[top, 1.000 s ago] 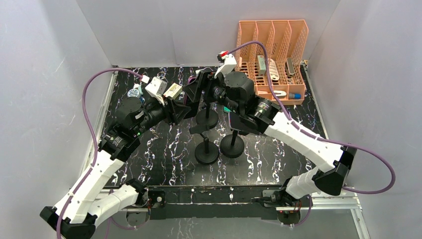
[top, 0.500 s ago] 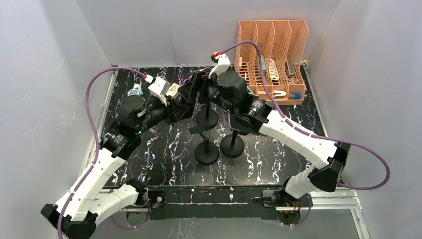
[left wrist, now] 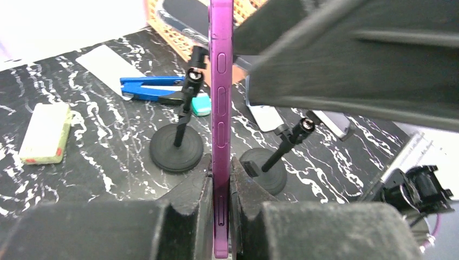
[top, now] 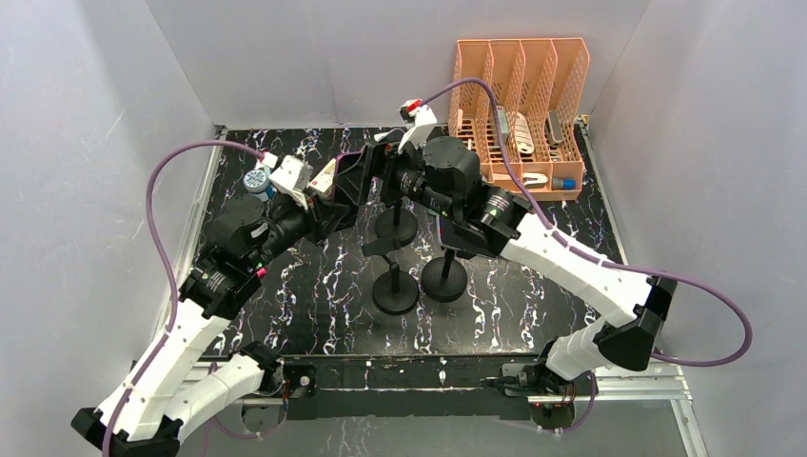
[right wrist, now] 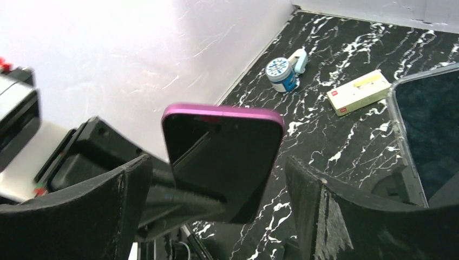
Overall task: Remove the phone from the phone stand
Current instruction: Place the phone at the center of the board.
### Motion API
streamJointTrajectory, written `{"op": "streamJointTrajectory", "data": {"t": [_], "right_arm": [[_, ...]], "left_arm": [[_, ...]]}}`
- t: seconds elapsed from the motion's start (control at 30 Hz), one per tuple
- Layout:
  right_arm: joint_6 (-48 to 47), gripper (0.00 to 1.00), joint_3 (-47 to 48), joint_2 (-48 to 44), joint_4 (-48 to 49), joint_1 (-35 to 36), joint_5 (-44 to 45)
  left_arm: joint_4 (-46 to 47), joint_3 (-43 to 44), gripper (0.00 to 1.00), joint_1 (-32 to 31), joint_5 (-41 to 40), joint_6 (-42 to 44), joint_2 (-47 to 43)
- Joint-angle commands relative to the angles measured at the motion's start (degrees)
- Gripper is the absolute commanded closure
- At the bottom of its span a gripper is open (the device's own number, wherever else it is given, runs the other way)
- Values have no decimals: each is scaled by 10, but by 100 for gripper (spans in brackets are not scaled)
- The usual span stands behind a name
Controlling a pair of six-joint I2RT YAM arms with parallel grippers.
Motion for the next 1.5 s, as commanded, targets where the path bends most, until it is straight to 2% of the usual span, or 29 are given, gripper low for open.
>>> {"op": "streamJointTrajectory", "data": {"t": [0.0,0.3,0.43,0.6,0.73,0.83,0.97,1.23,1.47], "right_arm": [[-28,1,26,-34,17,1,-63],[-54,1,26,-68,-6,1,-65],[-93,1,21,-98,-40,1,-52],[-157,1,-76,-202,-3,1,-34],[-181,1,-169,-282,19,1,21],[-184,1,-203,-310,2,1,41],[-183,1,-232,-332,-16,1,32],[-177,1,-281,-359,-18,1,6],[-161,1,-308,-361,-7,1,-8]], "left_arm": [[18,-2,100,6,-47,-25,-37],[-15,-3,100,6,-104,-41,-78],[-54,-7,100,6,-187,-49,-104],[-129,-18,100,6,-312,-72,-113],[-161,-55,100,6,-327,-105,-70],[-167,-79,100,6,-324,-138,-19],[-130,-108,100,8,-276,-167,38],[-73,-129,100,24,-117,-190,152],[-24,-176,100,117,27,-219,205]]}}
